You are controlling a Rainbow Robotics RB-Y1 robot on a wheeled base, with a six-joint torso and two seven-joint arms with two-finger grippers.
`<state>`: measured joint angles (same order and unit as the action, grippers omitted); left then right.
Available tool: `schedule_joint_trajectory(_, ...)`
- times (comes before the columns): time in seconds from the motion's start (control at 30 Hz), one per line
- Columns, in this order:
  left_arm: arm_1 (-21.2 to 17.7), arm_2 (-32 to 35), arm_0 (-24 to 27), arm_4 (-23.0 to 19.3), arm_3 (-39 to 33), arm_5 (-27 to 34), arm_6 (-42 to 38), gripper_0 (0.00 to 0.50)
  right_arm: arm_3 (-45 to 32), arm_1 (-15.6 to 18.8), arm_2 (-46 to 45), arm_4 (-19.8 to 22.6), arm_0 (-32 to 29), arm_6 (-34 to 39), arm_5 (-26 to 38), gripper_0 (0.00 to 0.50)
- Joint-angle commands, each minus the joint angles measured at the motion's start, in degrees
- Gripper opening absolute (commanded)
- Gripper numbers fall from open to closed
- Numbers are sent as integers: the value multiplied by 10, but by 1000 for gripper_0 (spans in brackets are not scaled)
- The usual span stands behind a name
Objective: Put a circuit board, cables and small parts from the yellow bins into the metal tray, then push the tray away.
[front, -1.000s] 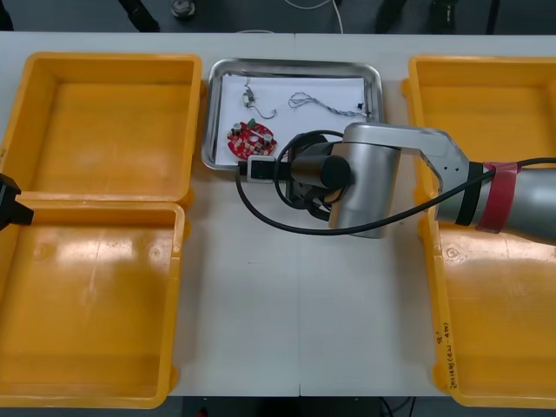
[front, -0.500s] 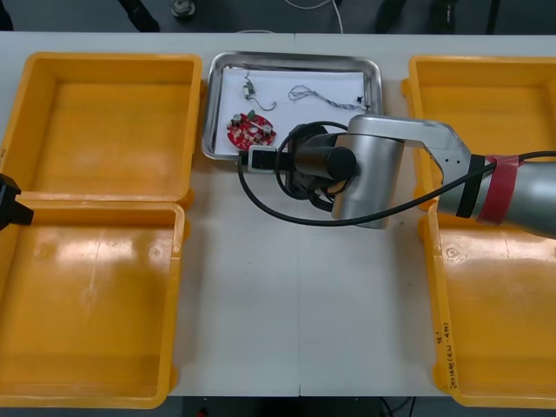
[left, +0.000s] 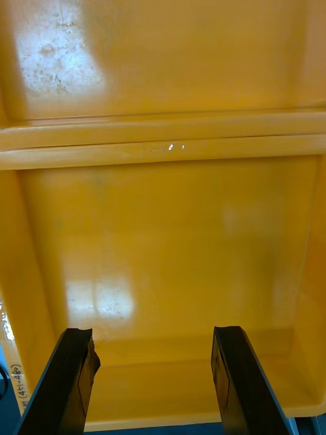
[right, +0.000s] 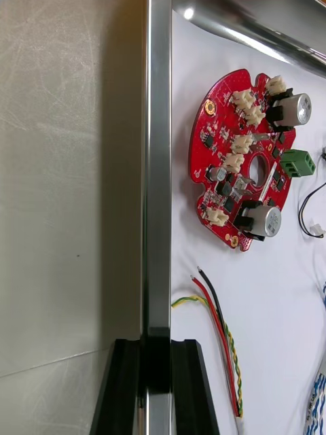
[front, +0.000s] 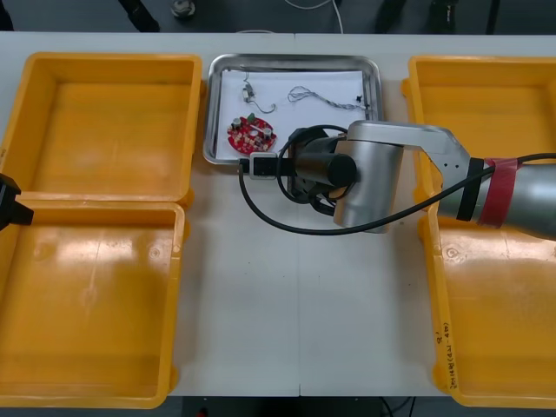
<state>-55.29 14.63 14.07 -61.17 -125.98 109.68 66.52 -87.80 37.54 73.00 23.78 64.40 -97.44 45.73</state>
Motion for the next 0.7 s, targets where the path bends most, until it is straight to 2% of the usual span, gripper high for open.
schedule_joint_trajectory(0.03, -26, 16, -9, 3, -8, 3, 30, 500, -4, 15, 5, -7, 31, -18, -5, 222)
schedule_joint_trajectory(0.07, -26, 16, -9, 3, -8, 3, 30, 500, -4, 15, 5, -7, 31, -18, -6, 275)
schedule_joint_trajectory(0.1, -26, 16, -9, 3, -8, 3, 30, 500, -4, 15, 5, -7, 31, -18, -5, 307)
schedule_joint_trajectory(0.13, -26, 16, -9, 3, -8, 3, 30, 500, -4, 15, 5, -7, 31, -18, -5, 380)
schedule_joint_trajectory(0.23, -26, 16, -9, 3, -8, 3, 30, 500, -4, 15, 5, -6, 31, -18, -5, 500)
schedule_joint_trajectory(0.43, -26, 16, -9, 3, -8, 3, 30, 500, -9, 15, 4, -4, 32, -16, 2, 500)
schedule_joint_trajectory(0.7, -26, 16, -9, 3, -8, 3, 30, 500, -57, 15, -2, 0, 32, -5, 76, 500)
